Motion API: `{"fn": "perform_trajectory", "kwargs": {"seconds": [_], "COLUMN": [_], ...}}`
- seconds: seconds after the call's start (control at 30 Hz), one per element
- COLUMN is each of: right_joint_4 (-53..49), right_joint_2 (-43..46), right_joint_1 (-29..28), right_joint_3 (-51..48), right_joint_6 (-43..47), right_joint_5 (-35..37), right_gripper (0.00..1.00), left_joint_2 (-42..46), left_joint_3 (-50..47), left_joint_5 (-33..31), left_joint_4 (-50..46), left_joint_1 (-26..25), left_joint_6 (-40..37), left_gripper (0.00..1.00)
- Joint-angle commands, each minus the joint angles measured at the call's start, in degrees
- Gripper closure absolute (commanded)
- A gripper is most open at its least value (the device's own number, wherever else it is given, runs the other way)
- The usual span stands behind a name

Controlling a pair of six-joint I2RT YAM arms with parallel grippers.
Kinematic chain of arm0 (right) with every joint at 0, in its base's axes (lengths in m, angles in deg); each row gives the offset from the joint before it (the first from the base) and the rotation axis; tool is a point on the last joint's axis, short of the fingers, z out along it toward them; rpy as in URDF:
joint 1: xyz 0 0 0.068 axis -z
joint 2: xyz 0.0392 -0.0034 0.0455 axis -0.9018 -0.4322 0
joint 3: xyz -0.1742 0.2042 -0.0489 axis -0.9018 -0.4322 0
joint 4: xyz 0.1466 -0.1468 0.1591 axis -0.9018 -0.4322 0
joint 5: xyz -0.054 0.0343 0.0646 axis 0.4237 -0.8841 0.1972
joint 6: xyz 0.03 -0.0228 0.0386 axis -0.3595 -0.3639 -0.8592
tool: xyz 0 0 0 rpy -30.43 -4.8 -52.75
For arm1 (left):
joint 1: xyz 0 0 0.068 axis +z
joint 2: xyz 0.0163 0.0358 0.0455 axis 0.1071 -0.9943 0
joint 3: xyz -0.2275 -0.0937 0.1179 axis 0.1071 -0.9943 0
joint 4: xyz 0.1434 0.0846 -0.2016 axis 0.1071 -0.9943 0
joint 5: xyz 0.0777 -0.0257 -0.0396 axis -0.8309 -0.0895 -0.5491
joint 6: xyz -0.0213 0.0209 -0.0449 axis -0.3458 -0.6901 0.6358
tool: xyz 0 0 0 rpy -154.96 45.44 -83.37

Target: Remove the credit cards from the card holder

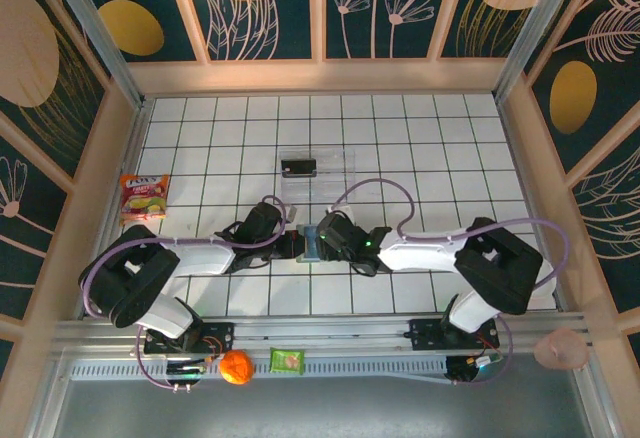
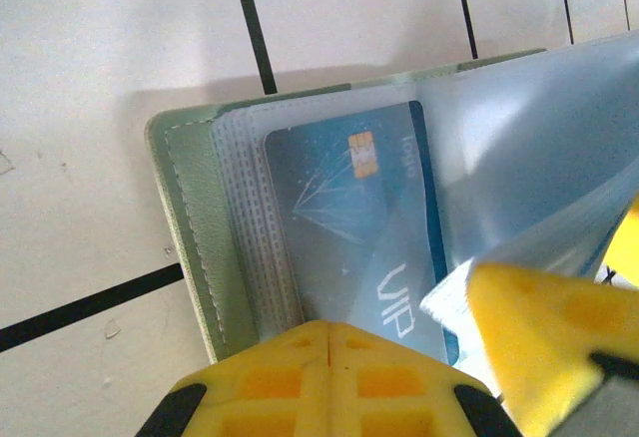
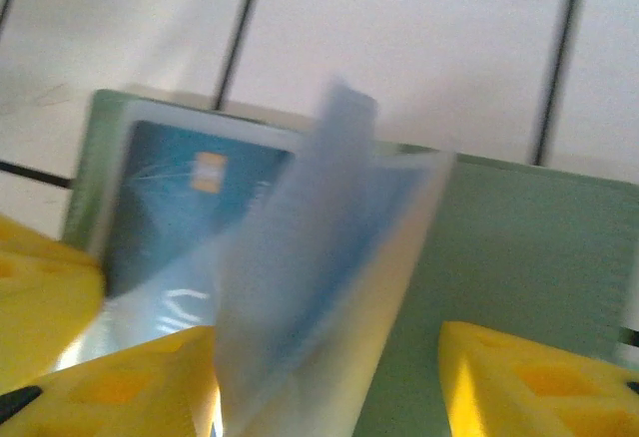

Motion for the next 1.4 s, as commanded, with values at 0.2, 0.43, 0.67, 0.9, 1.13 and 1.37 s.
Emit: {"fn": "perform_trajectory", "kwargs": {"seconds": [0.2, 0.43, 0.67, 0.9, 1.13, 1.37], "right_joint_4": [-8.85, -6.71, 0.00, 4.36, 3.31, 2.59], "right_joint_2": [10.41, 19.23, 10.37, 6.01, 3.86, 9.64], "right_joint_1": [4.06, 4.58, 5.33, 9.40, 11.96, 12.28], "right_joint_3": [-6.03, -1.66, 6.23, -0.10, -8.03, -6.94], "right_joint_6": [-4.32, 3.29, 5.48, -0.62, -5.86, -4.48], "right_joint_5": [5.16, -3.70, -20.13, -26.32, -21.76, -18.64], "right_gripper": [0.40, 0.42, 0.62, 0.76, 0.81, 0.82], "left_joint_2": [-1.44, 0.17, 0.93, 1.25, -0.16, 1.72], "left_joint_3": [0.11, 0.94, 0.44, -0.27, -1.17, -1.53], "left_joint_5": [-1.31, -1.33, -1.22, -1.05, -0.59, -1.29], "left_joint_4": [-4.15, -4.90, -4.31, -3.47, -2.30, -2.89], "left_joint_1": [-0.33, -0.34, -0.35, -0.34, -0.30, -0.36], "left_joint_6": [-1.40, -1.82, -1.43, -1.15, -0.53, -0.53], "left_gripper": [1.00, 1.00, 1.00, 1.00, 1.00, 1.00]}}
